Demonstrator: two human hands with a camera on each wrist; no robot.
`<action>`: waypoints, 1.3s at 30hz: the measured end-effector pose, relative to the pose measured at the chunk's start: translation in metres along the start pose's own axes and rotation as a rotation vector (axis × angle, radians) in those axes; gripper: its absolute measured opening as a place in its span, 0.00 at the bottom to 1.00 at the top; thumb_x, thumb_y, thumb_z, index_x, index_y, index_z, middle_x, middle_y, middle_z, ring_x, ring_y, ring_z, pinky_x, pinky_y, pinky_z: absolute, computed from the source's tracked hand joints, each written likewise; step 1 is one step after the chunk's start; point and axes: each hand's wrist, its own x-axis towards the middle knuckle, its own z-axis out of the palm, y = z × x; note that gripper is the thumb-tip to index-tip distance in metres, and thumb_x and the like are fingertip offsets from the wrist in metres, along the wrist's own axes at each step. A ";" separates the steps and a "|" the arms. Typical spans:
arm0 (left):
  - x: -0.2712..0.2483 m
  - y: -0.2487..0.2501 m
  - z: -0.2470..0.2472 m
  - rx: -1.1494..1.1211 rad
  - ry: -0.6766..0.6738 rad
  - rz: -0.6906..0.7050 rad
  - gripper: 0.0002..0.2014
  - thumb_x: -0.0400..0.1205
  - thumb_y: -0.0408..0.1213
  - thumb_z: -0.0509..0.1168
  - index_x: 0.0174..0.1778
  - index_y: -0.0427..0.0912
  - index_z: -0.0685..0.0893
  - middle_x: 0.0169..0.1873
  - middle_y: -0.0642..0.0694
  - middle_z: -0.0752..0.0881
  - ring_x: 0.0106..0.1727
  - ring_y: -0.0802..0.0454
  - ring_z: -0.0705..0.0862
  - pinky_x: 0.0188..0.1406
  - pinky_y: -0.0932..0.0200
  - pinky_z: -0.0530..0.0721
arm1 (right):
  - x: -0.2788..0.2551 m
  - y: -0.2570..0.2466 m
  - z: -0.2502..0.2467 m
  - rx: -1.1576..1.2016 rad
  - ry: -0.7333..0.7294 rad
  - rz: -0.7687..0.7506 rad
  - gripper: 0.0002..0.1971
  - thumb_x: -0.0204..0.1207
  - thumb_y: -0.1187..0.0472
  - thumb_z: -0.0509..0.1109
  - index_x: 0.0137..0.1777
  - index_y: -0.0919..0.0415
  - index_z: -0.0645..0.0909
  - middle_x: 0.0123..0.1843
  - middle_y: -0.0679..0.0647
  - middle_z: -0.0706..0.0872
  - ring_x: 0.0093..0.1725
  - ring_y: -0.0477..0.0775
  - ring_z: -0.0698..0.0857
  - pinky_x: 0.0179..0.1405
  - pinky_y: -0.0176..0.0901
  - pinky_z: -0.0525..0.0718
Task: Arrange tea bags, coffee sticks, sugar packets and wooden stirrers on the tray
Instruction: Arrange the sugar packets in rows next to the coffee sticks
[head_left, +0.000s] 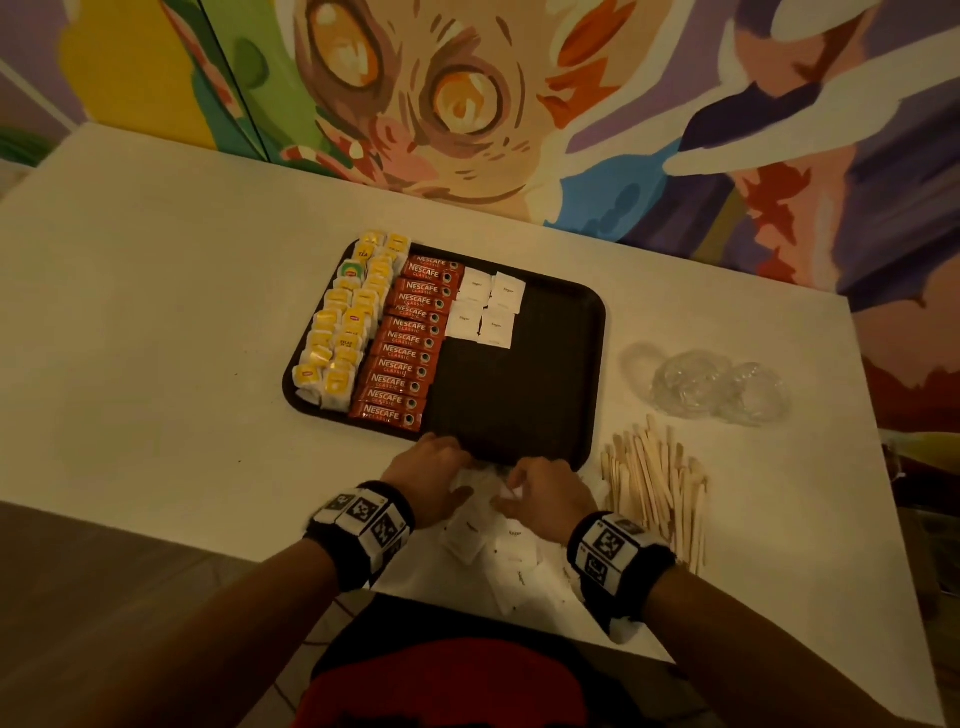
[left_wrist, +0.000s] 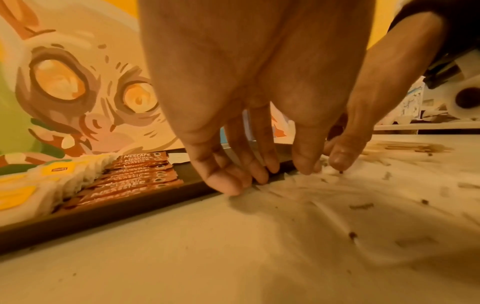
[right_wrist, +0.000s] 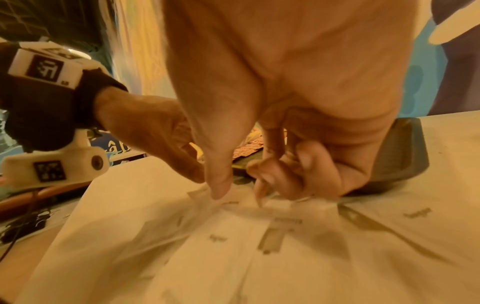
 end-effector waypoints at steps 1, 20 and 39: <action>-0.002 0.002 0.004 0.014 0.005 0.004 0.21 0.83 0.49 0.64 0.73 0.53 0.75 0.69 0.51 0.76 0.71 0.49 0.70 0.70 0.51 0.74 | -0.003 0.000 0.003 -0.024 0.016 0.005 0.18 0.73 0.42 0.76 0.57 0.51 0.80 0.53 0.50 0.85 0.50 0.52 0.85 0.50 0.47 0.85; -0.007 -0.012 0.017 -0.045 0.046 -0.183 0.21 0.79 0.52 0.69 0.65 0.49 0.76 0.64 0.50 0.73 0.68 0.48 0.70 0.63 0.48 0.80 | -0.006 -0.007 0.017 0.141 0.115 -0.029 0.09 0.75 0.51 0.76 0.49 0.52 0.82 0.37 0.47 0.84 0.37 0.49 0.85 0.40 0.47 0.87; -0.020 -0.037 -0.012 -0.979 0.415 -0.363 0.13 0.79 0.29 0.70 0.57 0.46 0.81 0.55 0.45 0.85 0.51 0.48 0.87 0.36 0.58 0.88 | 0.013 -0.022 -0.018 0.846 0.123 -0.054 0.07 0.83 0.63 0.67 0.55 0.51 0.77 0.60 0.55 0.82 0.54 0.55 0.86 0.36 0.47 0.92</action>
